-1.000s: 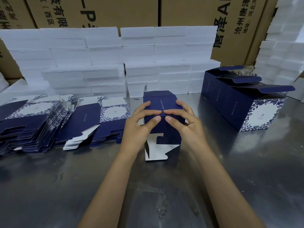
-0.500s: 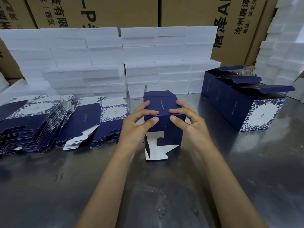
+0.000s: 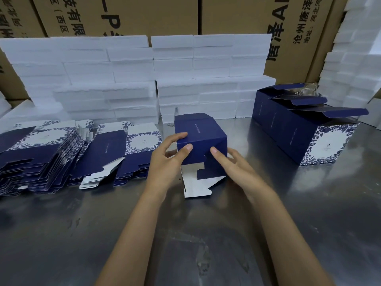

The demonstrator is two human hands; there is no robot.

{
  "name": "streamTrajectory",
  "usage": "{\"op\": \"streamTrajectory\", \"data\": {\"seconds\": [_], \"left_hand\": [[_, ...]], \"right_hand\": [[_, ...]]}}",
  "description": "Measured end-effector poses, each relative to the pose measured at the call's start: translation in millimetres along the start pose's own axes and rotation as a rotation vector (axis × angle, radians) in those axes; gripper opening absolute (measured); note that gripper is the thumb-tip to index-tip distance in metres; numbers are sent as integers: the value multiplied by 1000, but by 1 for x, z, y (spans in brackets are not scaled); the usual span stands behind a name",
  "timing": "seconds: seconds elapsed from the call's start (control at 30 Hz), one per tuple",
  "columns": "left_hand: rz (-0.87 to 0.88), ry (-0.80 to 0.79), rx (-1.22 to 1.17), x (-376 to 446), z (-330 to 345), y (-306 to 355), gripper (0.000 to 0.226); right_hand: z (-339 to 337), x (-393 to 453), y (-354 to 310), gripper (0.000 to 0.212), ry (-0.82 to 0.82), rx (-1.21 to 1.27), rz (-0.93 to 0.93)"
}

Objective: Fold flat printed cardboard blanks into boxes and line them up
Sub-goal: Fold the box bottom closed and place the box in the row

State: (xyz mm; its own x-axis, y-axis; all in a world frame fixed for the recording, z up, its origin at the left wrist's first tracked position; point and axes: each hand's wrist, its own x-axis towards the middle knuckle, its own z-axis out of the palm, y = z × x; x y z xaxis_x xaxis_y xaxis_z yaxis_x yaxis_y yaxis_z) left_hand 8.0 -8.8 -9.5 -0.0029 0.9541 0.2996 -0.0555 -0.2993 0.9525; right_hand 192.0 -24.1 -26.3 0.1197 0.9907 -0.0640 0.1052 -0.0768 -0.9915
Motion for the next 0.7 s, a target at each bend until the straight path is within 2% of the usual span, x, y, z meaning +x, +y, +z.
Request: {"op": "streamTrajectory", "data": {"seconds": [0.07, 0.13, 0.27, 0.37, 0.43, 0.5, 0.57, 0.63, 0.7], "left_hand": [[46, 77, 54, 1, -1, -1, 26], [34, 131, 60, 2, -3, -2, 26], [-205, 166, -201, 4, 1, -2, 26], [-358, 75, -427, 3, 12, -3, 29], [-455, -39, -441, 1, 19, -6, 28], [-493, -129, -189, -4, 21, -10, 20], [-431, -182, 192, -8, 23, -15, 4], [-298, -198, 552, -11, 25, -22, 27], [-176, -207, 801, -15, 28, -20, 45]], "right_hand": [[2, -1, 0, 74, 14, -66, -9], [4, 0, -1, 68, 67, 19, -53], [-1, 5, -8, 43, 115, 343, -184], [-2, 4, -10, 32, 67, 365, -287], [-4, 3, -10, 34, 70, 423, -304], [-5, 1, -10, 36, 52, 461, -294], [-5, -1, -11, 38, 59, 453, -289], [-3, -4, -13, 42, 84, 445, -289], [-3, -7, -16, 44, 119, 414, -308]]}}
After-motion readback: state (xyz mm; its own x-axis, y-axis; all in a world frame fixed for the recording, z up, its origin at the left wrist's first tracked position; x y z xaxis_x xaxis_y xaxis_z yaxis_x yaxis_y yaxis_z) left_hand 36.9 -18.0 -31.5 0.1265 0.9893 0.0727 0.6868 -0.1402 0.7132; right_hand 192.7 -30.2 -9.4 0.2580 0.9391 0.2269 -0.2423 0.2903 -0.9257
